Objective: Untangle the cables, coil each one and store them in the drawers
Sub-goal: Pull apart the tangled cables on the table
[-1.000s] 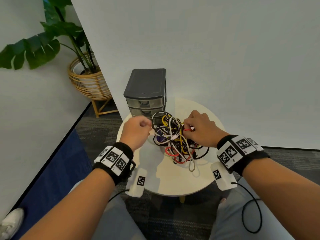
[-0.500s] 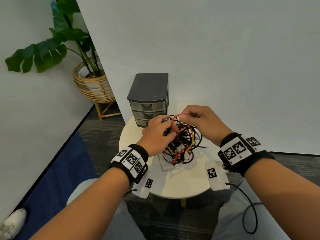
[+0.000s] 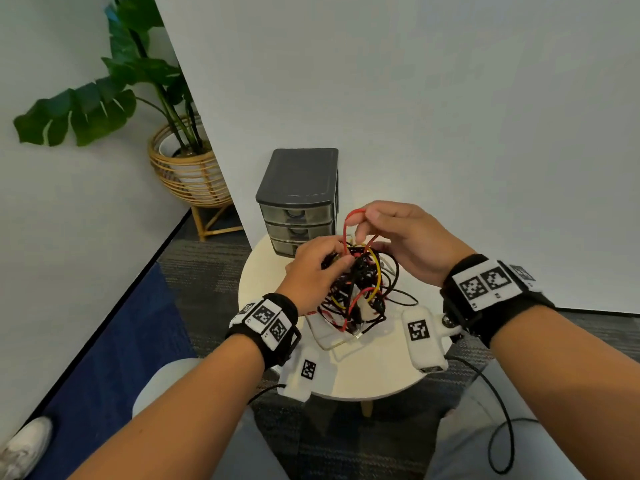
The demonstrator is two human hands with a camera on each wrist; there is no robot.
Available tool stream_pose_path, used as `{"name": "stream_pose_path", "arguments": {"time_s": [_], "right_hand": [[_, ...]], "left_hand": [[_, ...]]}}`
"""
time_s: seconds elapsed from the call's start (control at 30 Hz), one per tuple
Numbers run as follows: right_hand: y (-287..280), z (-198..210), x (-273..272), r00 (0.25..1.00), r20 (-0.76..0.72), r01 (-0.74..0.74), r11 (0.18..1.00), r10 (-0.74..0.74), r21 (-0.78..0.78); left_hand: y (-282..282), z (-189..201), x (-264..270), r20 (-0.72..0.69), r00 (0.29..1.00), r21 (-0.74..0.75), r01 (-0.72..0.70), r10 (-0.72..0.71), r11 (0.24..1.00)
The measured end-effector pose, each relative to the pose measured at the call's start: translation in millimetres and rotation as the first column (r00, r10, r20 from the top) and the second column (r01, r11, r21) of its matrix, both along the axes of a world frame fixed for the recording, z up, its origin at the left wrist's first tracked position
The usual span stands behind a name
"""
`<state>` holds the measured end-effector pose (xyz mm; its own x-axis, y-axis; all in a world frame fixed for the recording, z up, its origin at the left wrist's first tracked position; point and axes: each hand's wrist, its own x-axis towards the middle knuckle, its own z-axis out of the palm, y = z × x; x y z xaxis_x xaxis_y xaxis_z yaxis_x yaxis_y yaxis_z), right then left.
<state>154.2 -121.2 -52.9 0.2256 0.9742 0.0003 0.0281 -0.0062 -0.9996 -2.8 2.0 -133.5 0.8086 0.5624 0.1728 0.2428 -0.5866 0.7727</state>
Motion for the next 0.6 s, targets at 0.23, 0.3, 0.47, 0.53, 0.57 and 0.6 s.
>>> {"name": "stream_pose_path", "arguments": {"time_s": [0.23, 0.3, 0.47, 0.53, 0.57, 0.6], "right_hand": [[7, 4, 9, 0.944, 0.191, 0.302, 0.939, -0.27, -0.165], [11, 12, 5, 0.858, 0.398, 0.381, 0.922, -0.325, -0.069], [18, 29, -21, 0.63, 0.769, 0.137, 0.99, -0.111, 0.031], [23, 32, -21, 0.581, 0.797, 0.166, 0.982, -0.167, 0.085], [25, 33, -20, 0.598, 0.773, 0.191, 0.974, -0.213, 0.12], [26, 34, -19, 0.64, 0.723, 0.219, 0.964, -0.26, 0.152]], "left_hand": [[-1, 13, -10, 0.105, 0.981, -0.067, -0.159, 0.166, 0.985], [-6, 22, -9, 0.152, 0.972, -0.1, -0.167, 0.181, 0.981], [-6, 45, -2, 0.296, 0.93, -0.11, -0.192, 0.217, 0.975], [-6, 52, -1, 0.307, 0.927, -0.12, -0.186, 0.215, 0.975], [-6, 53, -2, 0.293, 0.933, -0.135, -0.175, 0.208, 0.975], [-5, 50, -2, 0.262, 0.945, -0.158, -0.159, 0.196, 0.975]]}}
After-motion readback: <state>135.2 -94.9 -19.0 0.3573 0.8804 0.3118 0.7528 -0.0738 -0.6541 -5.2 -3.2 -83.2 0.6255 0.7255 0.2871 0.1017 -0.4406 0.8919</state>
